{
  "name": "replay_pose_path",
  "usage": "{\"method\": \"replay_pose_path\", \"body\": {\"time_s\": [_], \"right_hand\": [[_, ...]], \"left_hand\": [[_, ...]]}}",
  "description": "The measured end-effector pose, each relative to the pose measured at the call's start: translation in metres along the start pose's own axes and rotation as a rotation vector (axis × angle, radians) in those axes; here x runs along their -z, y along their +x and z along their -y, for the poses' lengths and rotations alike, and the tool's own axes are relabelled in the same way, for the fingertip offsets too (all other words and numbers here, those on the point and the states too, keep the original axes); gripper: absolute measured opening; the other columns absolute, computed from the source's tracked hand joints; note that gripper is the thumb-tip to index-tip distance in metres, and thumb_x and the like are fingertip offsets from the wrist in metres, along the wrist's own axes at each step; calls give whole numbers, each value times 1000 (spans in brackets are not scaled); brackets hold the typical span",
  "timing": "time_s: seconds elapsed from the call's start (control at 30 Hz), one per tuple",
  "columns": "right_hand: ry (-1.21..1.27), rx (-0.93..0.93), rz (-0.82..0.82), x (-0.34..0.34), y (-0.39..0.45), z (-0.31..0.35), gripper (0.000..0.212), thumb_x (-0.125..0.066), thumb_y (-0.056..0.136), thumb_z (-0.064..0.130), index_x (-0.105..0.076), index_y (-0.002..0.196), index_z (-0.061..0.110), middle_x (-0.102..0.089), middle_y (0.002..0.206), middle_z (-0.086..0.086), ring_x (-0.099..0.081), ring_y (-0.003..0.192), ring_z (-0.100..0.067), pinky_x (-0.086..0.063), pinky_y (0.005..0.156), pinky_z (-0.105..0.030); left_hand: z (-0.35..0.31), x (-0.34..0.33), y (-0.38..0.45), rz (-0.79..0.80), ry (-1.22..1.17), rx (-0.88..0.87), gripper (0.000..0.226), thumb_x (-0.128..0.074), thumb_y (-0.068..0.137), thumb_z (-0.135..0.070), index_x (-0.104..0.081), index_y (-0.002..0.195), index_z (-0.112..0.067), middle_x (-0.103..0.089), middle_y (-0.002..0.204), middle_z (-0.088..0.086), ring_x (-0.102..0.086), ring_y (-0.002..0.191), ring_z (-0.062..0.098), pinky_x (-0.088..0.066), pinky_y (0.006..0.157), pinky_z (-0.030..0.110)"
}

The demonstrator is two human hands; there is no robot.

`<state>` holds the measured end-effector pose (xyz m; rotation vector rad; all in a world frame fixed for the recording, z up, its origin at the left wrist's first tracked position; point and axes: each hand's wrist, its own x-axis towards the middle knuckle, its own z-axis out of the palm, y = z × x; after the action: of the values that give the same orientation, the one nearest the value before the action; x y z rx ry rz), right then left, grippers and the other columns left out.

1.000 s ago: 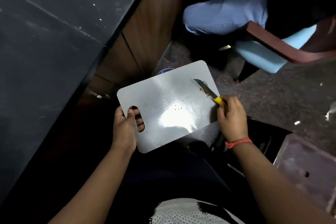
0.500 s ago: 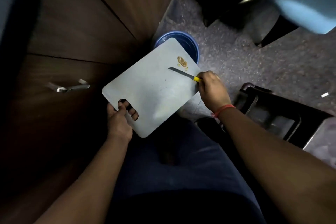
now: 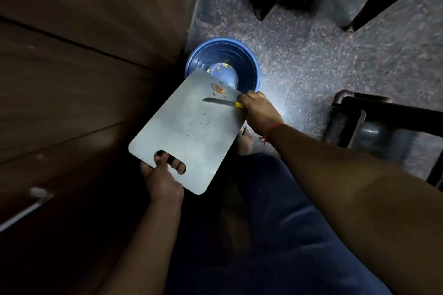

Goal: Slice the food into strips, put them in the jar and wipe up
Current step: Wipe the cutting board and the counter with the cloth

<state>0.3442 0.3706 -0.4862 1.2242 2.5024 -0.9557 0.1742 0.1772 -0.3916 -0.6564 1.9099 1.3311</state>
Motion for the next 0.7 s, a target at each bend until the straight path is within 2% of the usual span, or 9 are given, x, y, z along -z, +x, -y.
{"method": "replay_pose_path", "body": {"time_s": [0.13, 0.2, 0.27, 0.37, 0.47, 0.57, 0.63, 0.7], "right_hand": [[-25, -12, 21, -23, 28, -13, 24, -56, 76, 1, -63, 99, 4, -59, 91, -22, -56, 81, -41, -46, 73, -42], [-22, -44, 23, -32, 39, -20, 26, -56, 75, -2, -63, 99, 1, -60, 92, -25, -58, 82, -43, -47, 73, -43], [-8, -84, 19, -37, 46, -24, 29, -54, 80, 0, -61, 108, 0, -59, 98, -27, -57, 90, -44, -47, 78, -44], [6, -208, 41, -37, 56, -29, 32, -46, 92, 6, -55, 122, 2, -55, 114, -25, -53, 104, -44, -45, 89, -45], [89, -343, 8, -26, 57, -30, 34, -47, 90, 3, -54, 123, 6, -52, 122, -20, -52, 108, -41, -43, 92, -43], [168, -265, -23, -14, 45, -29, 27, -49, 85, 5, -58, 110, 7, -56, 110, -20, -56, 98, -39, -43, 83, -40], [187, -143, 8, -9, 32, -27, 22, -48, 80, 5, -59, 100, 6, -56, 99, -20, -57, 90, -39, -42, 76, -41], [171, -94, 49, -7, 23, -27, 22, -49, 80, 1, -59, 99, 4, -56, 98, -21, -58, 90, -40, -45, 75, -43]], "left_hand": [[12, -12, 23, -66, 34, -4, 33, -36, 95, 8, -46, 97, -24, -46, 71, -4, -35, 48, 17, -32, 47, 28], [16, -18, 27, -95, 43, 7, 36, -39, 93, 9, -44, 104, -25, -45, 71, -5, -34, 45, 17, -33, 54, 30], [15, -22, 26, -122, 56, 11, 37, -40, 92, 9, -44, 105, -25, -45, 75, -5, -34, 45, 17, -34, 57, 31], [11, -28, 22, -147, 55, 6, 39, -41, 91, 11, -44, 104, -26, -47, 73, -5, -34, 48, 18, -35, 48, 30], [4, -34, 19, -136, 55, 3, 44, -41, 90, 11, -49, 112, -26, -47, 74, -5, -34, 49, 17, -35, 47, 29], [-6, -40, 12, -123, 56, 14, 52, -40, 90, 10, -49, 132, -20, -47, 72, -7, -34, 50, 17, -36, 50, 30], [-12, -44, 6, -126, 54, 22, 54, -39, 91, 9, -47, 136, -19, -48, 72, -7, -34, 51, 17, -35, 50, 30], [-17, -45, -1, -134, 55, 38, 52, -39, 92, 7, -46, 136, -19, -48, 72, -7, -34, 51, 17, -35, 51, 30]]}}
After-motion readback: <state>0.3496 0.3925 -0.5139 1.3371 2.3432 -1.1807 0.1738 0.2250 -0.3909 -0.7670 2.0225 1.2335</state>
